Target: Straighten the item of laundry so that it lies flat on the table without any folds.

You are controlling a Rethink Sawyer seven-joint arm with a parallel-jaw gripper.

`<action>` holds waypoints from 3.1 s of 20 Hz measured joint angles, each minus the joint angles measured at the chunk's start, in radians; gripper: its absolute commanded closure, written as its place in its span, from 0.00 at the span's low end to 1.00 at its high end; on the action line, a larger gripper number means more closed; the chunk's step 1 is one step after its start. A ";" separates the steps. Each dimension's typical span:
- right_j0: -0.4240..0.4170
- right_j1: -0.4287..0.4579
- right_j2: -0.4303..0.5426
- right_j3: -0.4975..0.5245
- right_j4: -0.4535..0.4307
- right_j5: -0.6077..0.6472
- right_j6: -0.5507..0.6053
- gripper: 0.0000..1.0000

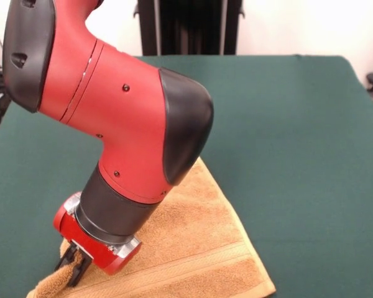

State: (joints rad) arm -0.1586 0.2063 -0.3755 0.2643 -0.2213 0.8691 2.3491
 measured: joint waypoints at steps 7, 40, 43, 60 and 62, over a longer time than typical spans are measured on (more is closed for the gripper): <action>-0.001 0.001 0.000 -0.002 0.002 0.000 0.000 1.00; -0.041 -0.023 0.065 0.015 0.105 -0.006 0.000 0.00; -0.042 -0.023 0.067 0.015 0.115 -0.006 0.000 0.00; -0.061 -0.048 0.131 0.049 0.207 0.014 0.000 0.00; -0.064 -0.080 0.152 0.107 0.228 0.014 0.000 0.00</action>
State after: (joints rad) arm -0.2226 0.1264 -0.2231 0.3709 0.0067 0.8832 2.3491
